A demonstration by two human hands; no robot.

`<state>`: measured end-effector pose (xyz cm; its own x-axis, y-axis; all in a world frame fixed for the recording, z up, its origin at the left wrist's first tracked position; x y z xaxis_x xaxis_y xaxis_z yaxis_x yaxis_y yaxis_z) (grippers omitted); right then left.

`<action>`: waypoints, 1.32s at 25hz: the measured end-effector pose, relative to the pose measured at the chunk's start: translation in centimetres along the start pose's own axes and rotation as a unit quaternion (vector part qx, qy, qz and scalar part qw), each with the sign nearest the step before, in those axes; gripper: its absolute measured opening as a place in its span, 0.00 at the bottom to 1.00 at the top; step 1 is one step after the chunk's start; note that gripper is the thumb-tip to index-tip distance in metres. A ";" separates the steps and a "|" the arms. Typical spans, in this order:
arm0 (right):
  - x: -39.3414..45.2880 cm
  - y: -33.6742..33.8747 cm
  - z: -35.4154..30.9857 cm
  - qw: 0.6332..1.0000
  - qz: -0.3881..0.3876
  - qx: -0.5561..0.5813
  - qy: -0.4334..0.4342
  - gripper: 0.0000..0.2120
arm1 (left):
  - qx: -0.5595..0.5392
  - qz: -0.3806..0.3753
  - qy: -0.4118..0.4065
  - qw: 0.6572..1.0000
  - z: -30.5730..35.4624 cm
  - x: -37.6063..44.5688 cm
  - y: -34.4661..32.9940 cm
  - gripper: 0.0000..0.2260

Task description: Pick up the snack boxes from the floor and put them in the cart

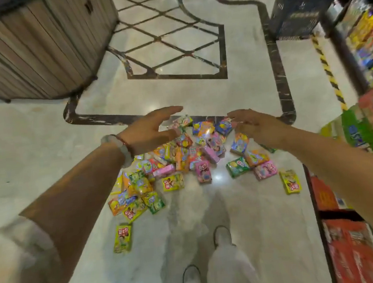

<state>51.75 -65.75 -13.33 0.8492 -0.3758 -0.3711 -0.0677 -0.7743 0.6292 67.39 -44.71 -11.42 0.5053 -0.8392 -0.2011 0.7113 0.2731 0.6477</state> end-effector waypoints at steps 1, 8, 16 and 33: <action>2.8 -0.9 1.1 1.000 -0.005 -0.006 -0.003 0.18 | 0.002 -0.001 0.008 1.000 -2.0 2.0 -0.9 0.24; 20.3 -14.8 15.5 0.997 -0.038 -0.061 -0.040 0.18 | -0.049 -0.035 0.081 0.995 -21.8 13.2 -14.3 0.24; 33.2 -35.3 38.4 0.989 -0.053 -0.069 -0.123 0.26 | 0.016 -0.118 0.165 0.979 -50.9 18.9 -34.3 0.28; 38.7 -42.1 47.0 0.962 -0.058 0.198 -0.178 0.25 | 0.168 -0.071 0.230 0.956 -59.7 21.0 -41.2 0.45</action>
<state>62.86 -71.59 -86.26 0.6341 -0.3708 -0.6785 -0.2376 -0.9285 0.2854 77.94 -45.50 -86.22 0.6318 -0.5391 -0.5569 0.6308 -0.0599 0.7736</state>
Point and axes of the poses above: each hand's wrist, its own x-axis towards the middle knuckle, its own y-axis out of the back of the hand, z = x × y, the point moved 1 cm from there along x, towards the middle knuckle, and after that the axes turned 6 degrees about -x, right-handed, at the moved point
